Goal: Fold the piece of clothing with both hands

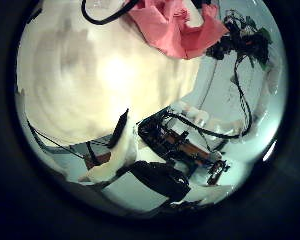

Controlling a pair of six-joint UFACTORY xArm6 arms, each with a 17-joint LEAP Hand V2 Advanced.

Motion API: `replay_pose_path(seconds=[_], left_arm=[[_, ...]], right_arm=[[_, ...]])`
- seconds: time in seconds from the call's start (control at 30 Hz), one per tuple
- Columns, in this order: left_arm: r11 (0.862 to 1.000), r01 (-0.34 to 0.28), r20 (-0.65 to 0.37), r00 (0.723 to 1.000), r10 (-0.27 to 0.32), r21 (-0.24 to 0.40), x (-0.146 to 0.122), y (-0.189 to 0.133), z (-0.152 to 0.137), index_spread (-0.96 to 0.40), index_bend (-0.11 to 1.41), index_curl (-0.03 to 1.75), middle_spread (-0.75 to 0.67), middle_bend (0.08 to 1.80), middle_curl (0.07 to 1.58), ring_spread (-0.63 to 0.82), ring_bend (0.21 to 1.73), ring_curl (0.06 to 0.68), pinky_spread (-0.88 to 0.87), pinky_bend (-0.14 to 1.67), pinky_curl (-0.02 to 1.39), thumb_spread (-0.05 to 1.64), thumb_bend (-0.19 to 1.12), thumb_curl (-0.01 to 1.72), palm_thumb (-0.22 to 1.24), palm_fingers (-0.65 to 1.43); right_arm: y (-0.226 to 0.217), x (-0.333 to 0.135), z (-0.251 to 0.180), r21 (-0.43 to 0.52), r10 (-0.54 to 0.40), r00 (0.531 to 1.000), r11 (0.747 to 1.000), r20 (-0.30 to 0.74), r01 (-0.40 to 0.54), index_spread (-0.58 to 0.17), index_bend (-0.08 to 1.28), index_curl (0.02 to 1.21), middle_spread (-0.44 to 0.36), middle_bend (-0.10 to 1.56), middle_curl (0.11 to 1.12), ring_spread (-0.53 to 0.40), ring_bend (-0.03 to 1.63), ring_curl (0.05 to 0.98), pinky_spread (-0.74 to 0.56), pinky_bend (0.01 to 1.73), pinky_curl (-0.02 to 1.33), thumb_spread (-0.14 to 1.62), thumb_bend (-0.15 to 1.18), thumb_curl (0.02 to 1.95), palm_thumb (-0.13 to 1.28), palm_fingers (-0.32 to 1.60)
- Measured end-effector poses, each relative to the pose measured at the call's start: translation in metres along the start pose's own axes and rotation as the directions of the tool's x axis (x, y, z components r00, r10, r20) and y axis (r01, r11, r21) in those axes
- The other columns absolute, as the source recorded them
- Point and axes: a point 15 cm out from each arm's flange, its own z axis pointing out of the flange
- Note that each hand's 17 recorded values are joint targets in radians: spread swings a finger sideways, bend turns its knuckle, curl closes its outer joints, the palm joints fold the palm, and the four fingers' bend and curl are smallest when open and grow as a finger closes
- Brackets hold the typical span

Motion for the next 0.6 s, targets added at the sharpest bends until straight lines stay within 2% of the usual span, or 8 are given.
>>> replay_pose_path(seconds=[0.27, 0.3, 0.4, 0.47, 0.5, 0.53, 0.57, 0.6], left_arm=[[1.000, -0.001, 0.004, 1.000, 0.001, 0.000, 0.007, 0.003, 0.001, 0.14, 0.16, 0.28, 0.47, 0.17, 0.21, 0.60, 0.39, 0.219, 0.57, 0.22, 0.32, 1.20, -0.01, 0.29, 0.46, -0.06], [1.000, -0.002, 0.005, 1.000, 0.002, 0.000, 0.009, 0.004, 0.001, 0.14, 0.16, 0.28, 0.47, 0.17, 0.21, 0.60, 0.38, 0.219, 0.57, 0.22, 0.32, 1.20, -0.01, 0.29, 0.47, -0.06], [1.000, 0.001, 0.006, 1.000, -0.001, 0.001, 0.010, 0.006, 0.001, 0.14, 0.16, 0.28, 0.47, 0.17, 0.21, 0.60, 0.38, 0.219, 0.57, 0.22, 0.32, 1.20, -0.01, 0.29, 0.48, -0.06], [1.000, 0.000, 0.007, 1.000, 0.000, -0.001, 0.012, 0.007, 0.002, 0.14, 0.16, 0.28, 0.47, 0.17, 0.21, 0.60, 0.38, 0.219, 0.57, 0.22, 0.32, 1.20, -0.01, 0.29, 0.48, -0.06], [1.000, 0.000, 0.008, 1.000, 0.000, -0.002, 0.012, 0.007, 0.002, 0.14, 0.16, 0.28, 0.47, 0.17, 0.21, 0.60, 0.38, 0.219, 0.57, 0.22, 0.32, 1.20, -0.01, 0.29, 0.48, -0.06], [1.000, 0.001, 0.007, 1.000, -0.001, 0.000, 0.012, 0.007, 0.001, 0.14, 0.16, 0.28, 0.47, 0.17, 0.21, 0.60, 0.38, 0.219, 0.57, 0.22, 0.32, 1.21, -0.01, 0.29, 0.49, -0.06], [1.000, 0.002, 0.007, 1.000, -0.002, 0.000, 0.012, 0.007, 0.001, 0.14, 0.16, 0.28, 0.47, 0.17, 0.21, 0.60, 0.38, 0.219, 0.57, 0.22, 0.32, 1.21, -0.02, 0.29, 0.49, -0.06], [1.000, 0.003, 0.007, 1.000, -0.003, 0.000, 0.012, 0.008, 0.001, 0.14, 0.16, 0.28, 0.47, 0.17, 0.21, 0.60, 0.38, 0.219, 0.57, 0.22, 0.32, 1.21, -0.02, 0.29, 0.49, -0.06]], right_arm=[[-0.054, -0.071, 0.024, 0.040, -0.092, 0.990, 0.995, 0.106, 0.088, -0.209, 1.13, 0.73, -0.108, 1.32, 0.71, -0.191, 1.38, 0.618, -0.27, 1.23, 0.72, 1.07, -0.01, 0.83, 1.02, 1.14], [-0.055, -0.081, 0.030, 0.032, -0.103, 0.987, 0.994, 0.119, 0.100, -0.212, 1.12, 0.73, -0.111, 1.30, 0.71, -0.195, 1.37, 0.615, -0.28, 1.23, 0.72, 1.09, -0.04, 0.82, 0.95, 1.13], [-0.053, -0.091, 0.045, 0.008, -0.111, 0.984, 0.994, 0.142, 0.111, -0.232, 1.06, 0.71, -0.120, 1.28, 0.69, -0.215, 1.33, 0.592, -0.33, 1.19, 0.69, 1.16, -0.03, 0.76, 0.87, 1.08], [-0.054, -0.090, 0.047, 0.009, -0.111, 0.984, 0.994, 0.142, 0.111, -0.258, 0.91, 0.70, -0.138, 1.22, 0.68, -0.240, 1.30, 0.585, -0.42, 1.14, 0.67, 1.22, -0.03, 0.71, 0.82, 0.85], [-0.055, -0.089, 0.047, 0.012, -0.111, 0.984, 0.994, 0.143, 0.110, -0.273, 0.79, 0.69, -0.149, 1.19, 0.67, -0.253, 1.30, 0.591, -0.46, 1.15, 0.67, 1.24, -0.03, 0.69, 0.80, 0.68], [-0.054, -0.088, 0.047, 0.012, -0.106, 0.984, 0.994, 0.146, 0.105, -0.305, 0.59, 0.63, -0.150, 1.11, 0.65, -0.271, 1.32, 0.588, -0.49, 1.18, 0.66, 1.26, -0.02, 0.66, 0.78, 0.45], [-0.054, -0.086, 0.046, 0.016, -0.099, 0.983, 0.995, 0.152, 0.098, -0.324, 0.53, 0.62, -0.155, 1.08, 0.65, -0.275, 1.32, 0.590, -0.48, 1.16, 0.66, 1.27, -0.02, 0.64, 0.77, 0.36], [-0.053, -0.081, 0.043, 0.022, -0.087, 0.982, 0.996, 0.165, 0.085, -0.357, 0.45, 0.56, -0.160, 1.00, 0.61, -0.271, 1.28, 0.564, -0.44, 1.12, 0.64, 1.29, -0.02, 0.62, 0.76, 0.23]])
